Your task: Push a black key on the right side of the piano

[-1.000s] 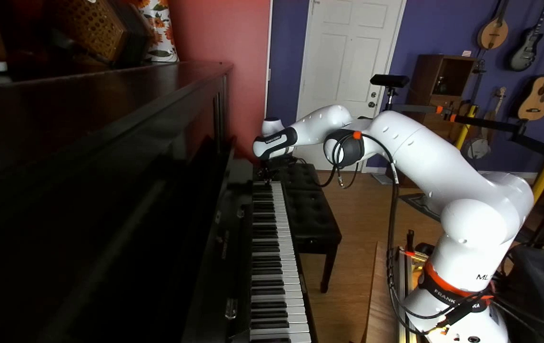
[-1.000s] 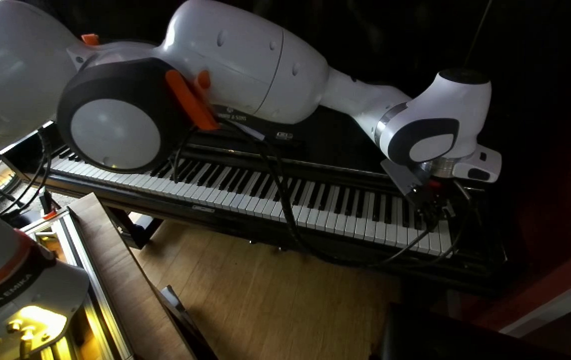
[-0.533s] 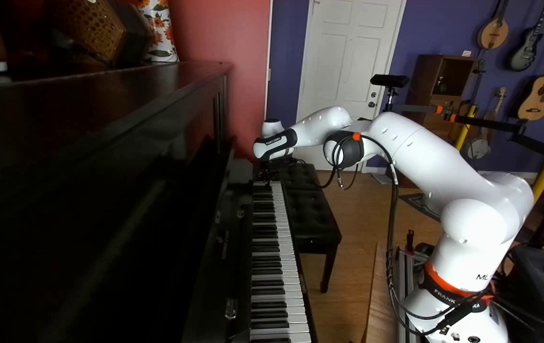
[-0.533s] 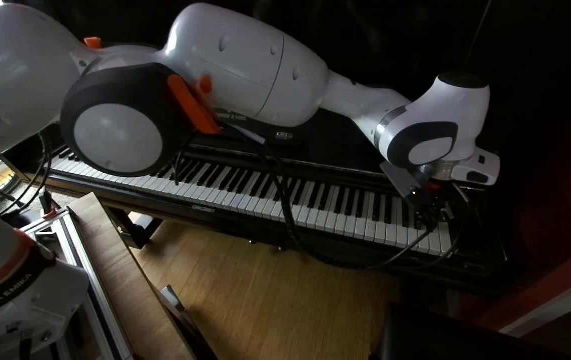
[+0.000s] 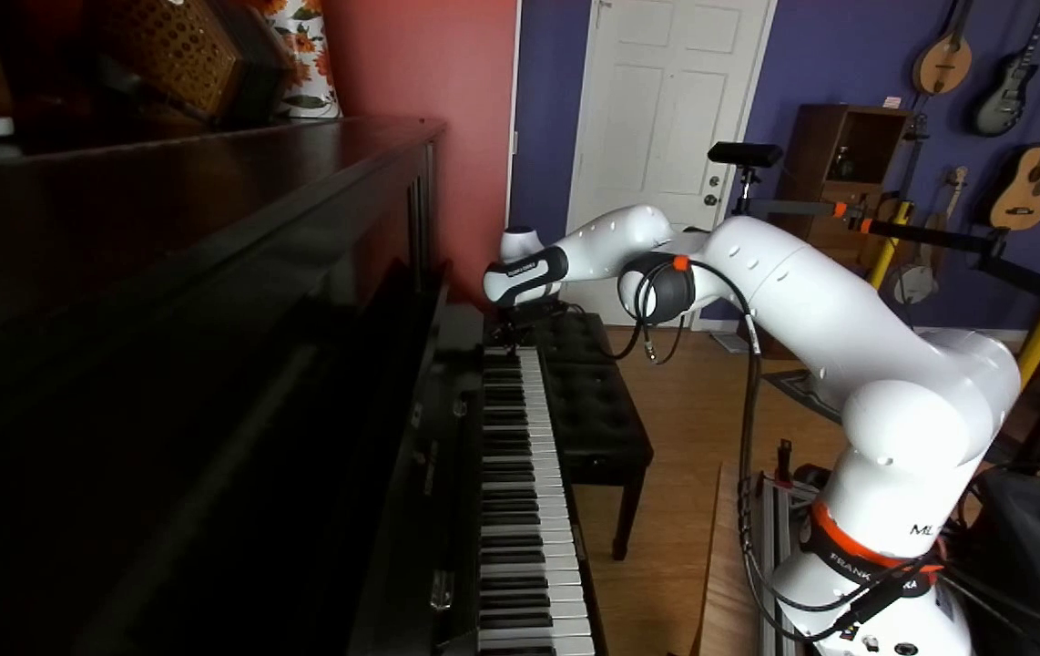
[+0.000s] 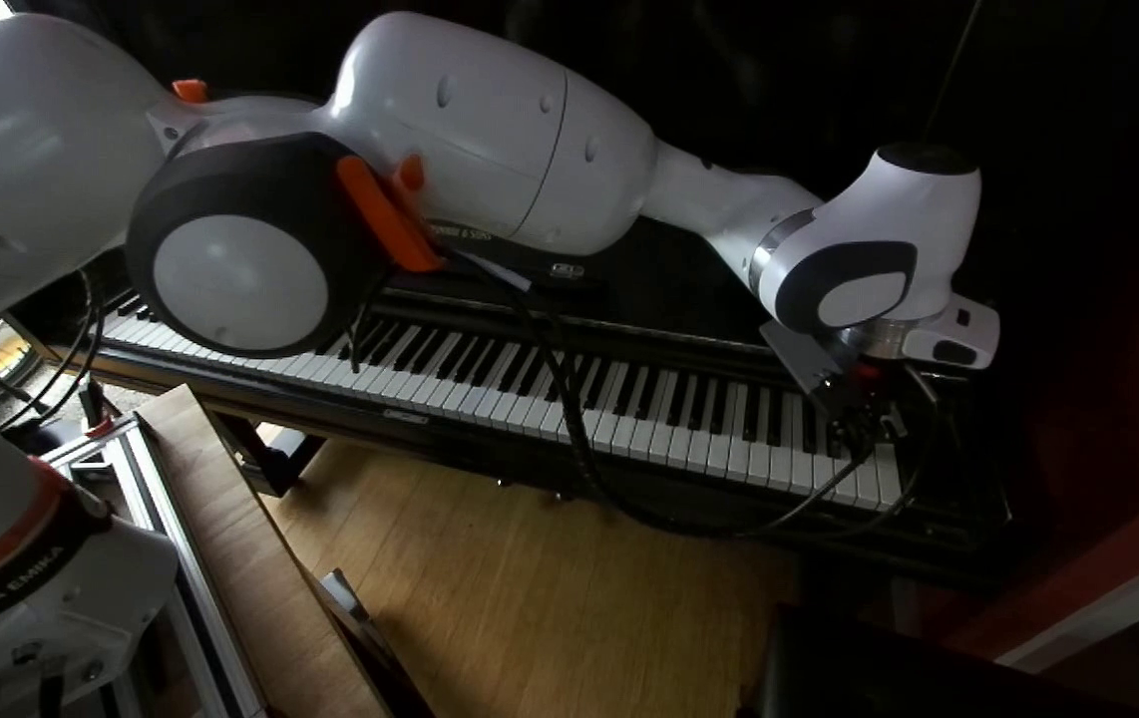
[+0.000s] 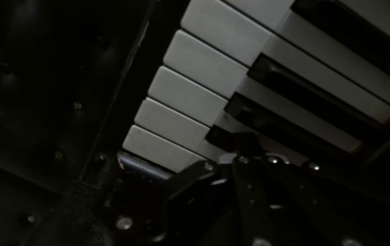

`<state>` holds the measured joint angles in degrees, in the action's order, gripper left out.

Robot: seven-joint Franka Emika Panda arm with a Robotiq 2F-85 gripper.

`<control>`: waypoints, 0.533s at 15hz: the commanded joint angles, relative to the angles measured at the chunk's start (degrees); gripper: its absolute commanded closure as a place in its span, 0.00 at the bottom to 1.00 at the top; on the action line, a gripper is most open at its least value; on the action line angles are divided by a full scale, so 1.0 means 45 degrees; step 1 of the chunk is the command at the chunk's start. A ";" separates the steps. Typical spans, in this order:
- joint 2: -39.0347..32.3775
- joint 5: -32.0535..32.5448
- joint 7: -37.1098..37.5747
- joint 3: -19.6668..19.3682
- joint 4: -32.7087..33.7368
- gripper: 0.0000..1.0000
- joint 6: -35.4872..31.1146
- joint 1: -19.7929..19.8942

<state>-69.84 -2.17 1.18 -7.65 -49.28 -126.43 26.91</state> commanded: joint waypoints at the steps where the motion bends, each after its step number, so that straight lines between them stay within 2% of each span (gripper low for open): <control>1: -0.0253 -0.0123 0.0092 0.0062 0.0640 1.00 0.0336 0.0138; 6: 0.0080 -0.0099 0.0041 0.0054 0.0790 1.00 0.0359 0.0110; 8: 0.0217 -0.0094 -0.0048 0.0076 0.0837 0.72 0.0503 0.0116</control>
<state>-69.38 -2.17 1.18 -7.65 -46.46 -126.33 26.98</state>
